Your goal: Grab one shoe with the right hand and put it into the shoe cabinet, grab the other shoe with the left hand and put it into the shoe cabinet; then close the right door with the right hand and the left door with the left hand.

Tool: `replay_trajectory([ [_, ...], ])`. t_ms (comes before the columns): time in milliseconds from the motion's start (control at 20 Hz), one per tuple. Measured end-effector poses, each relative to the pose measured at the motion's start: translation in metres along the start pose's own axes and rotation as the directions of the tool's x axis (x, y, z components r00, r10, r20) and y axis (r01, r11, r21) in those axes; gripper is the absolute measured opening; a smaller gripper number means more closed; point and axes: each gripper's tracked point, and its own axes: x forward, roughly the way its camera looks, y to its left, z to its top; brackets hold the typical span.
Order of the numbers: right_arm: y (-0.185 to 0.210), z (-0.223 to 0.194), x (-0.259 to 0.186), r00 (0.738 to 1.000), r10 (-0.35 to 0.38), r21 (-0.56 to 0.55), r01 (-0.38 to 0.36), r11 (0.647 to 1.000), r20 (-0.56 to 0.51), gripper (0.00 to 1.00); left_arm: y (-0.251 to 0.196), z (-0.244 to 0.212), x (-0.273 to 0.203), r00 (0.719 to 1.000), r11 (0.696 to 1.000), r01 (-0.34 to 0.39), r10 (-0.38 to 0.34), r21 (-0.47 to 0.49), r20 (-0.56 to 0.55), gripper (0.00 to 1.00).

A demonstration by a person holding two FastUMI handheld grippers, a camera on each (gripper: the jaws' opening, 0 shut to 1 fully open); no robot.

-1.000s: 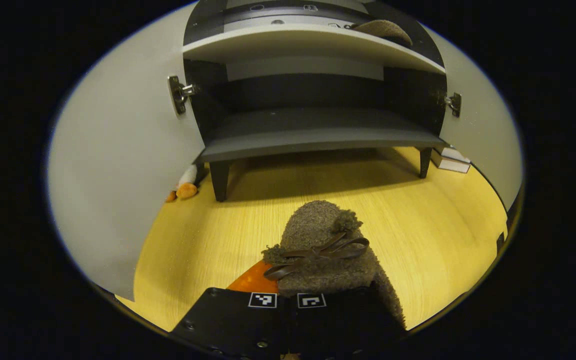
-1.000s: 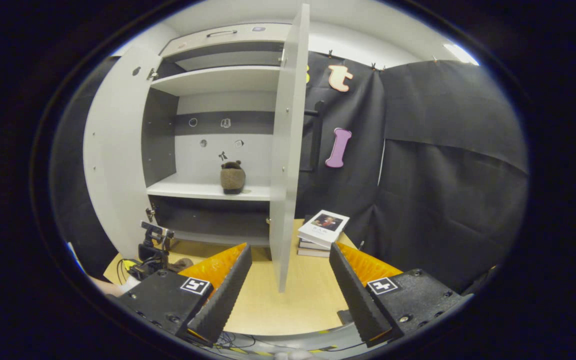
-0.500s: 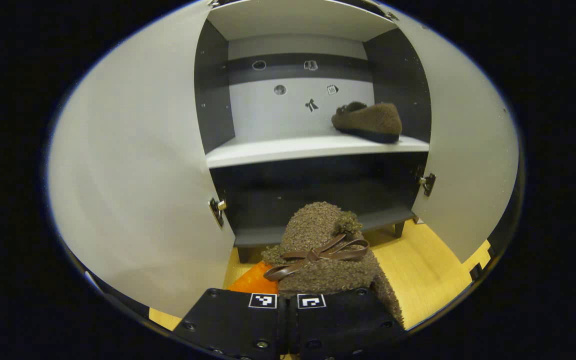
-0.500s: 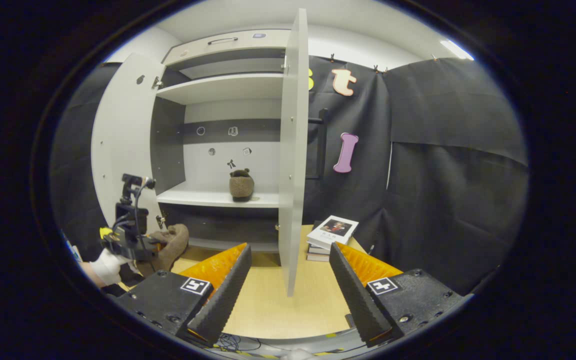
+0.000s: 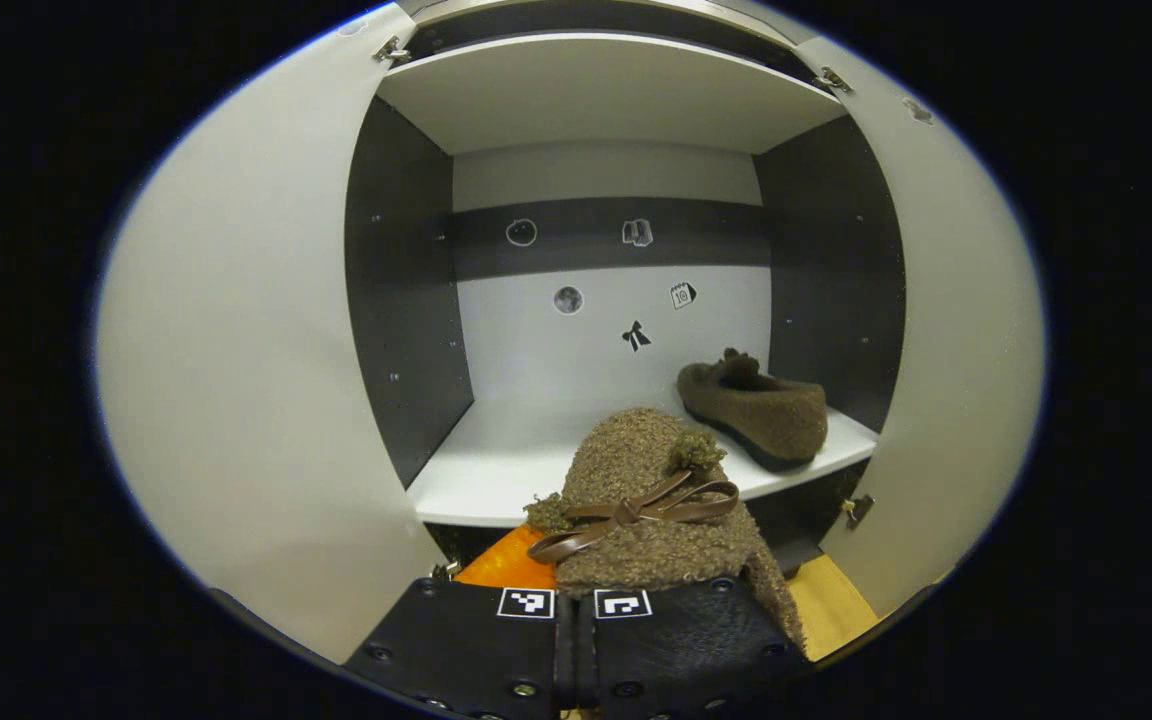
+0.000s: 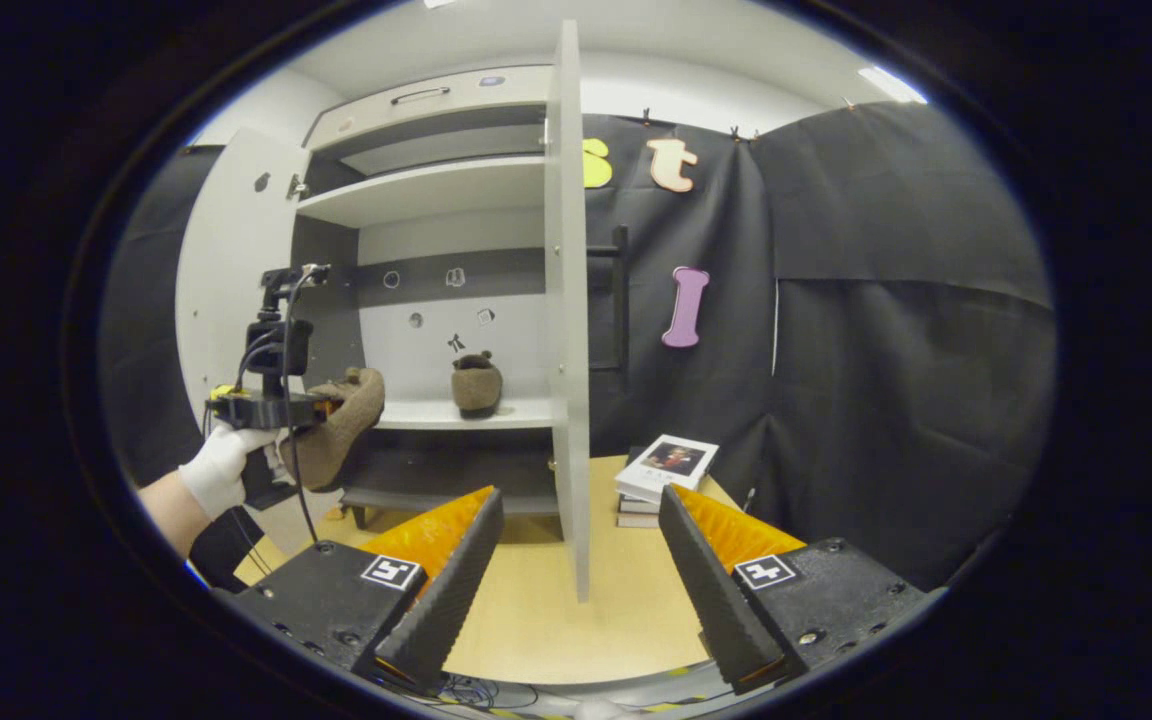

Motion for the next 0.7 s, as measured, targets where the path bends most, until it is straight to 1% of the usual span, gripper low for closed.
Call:
replay_trajectory([
  [50,-0.001,0.001,0.001,1.000,0.003,0.011,-0.003,1.000,-0.003,0.99,0.012,0.011,0.017,1.000,1.000,-0.008,0.008,0.007,0.015,0.01],
  [100,-0.002,0.004,0.001,1.000,0.005,0.022,-0.005,1.000,-0.003,0.99,0.015,0.025,0.034,0.999,1.000,-0.019,0.019,0.012,0.027,0.00],
  [150,-0.003,0.007,0.003,1.000,0.004,0.027,-0.004,1.000,0.001,0.99,0.016,0.035,0.049,0.999,1.000,-0.024,0.023,0.013,0.037,0.02],
  [250,-0.010,0.012,0.006,1.000,-0.008,0.021,0.008,1.000,0.009,0.99,0.022,0.050,0.076,0.998,0.999,-0.046,0.044,0.027,0.047,0.00],
  [300,-0.013,0.014,0.007,1.000,-0.013,0.020,0.013,1.000,0.009,0.99,0.026,0.054,0.091,0.997,0.998,-0.056,0.054,0.028,0.046,0.00],
  [350,-0.015,0.016,0.009,1.000,-0.016,0.021,0.016,1.000,0.007,0.99,0.028,0.060,0.108,0.997,0.998,-0.064,0.063,0.027,0.048,0.02],
  [450,-0.020,0.018,0.011,1.000,-0.022,0.029,0.022,0.999,0.001,0.99,0.035,0.066,0.139,0.996,0.996,-0.086,0.086,0.015,0.031,0.01],
  [500,-0.023,0.018,0.012,1.000,-0.029,0.029,0.029,0.999,-0.001,0.99,0.035,0.067,0.150,0.996,0.996,-0.089,0.088,0.011,0.013,0.02],
  [550,-0.027,0.019,0.013,0.999,-0.035,0.028,0.035,0.999,-0.003,0.99,0.037,0.065,0.165,0.995,0.995,-0.095,0.095,0.008,-0.012,0.00],
  [700,-0.034,0.022,0.013,0.999,-0.049,0.039,0.049,0.998,-0.015,0.99,0.043,0.053,0.203,0.990,0.994,-0.109,0.110,0.016,-0.085,0.02],
])
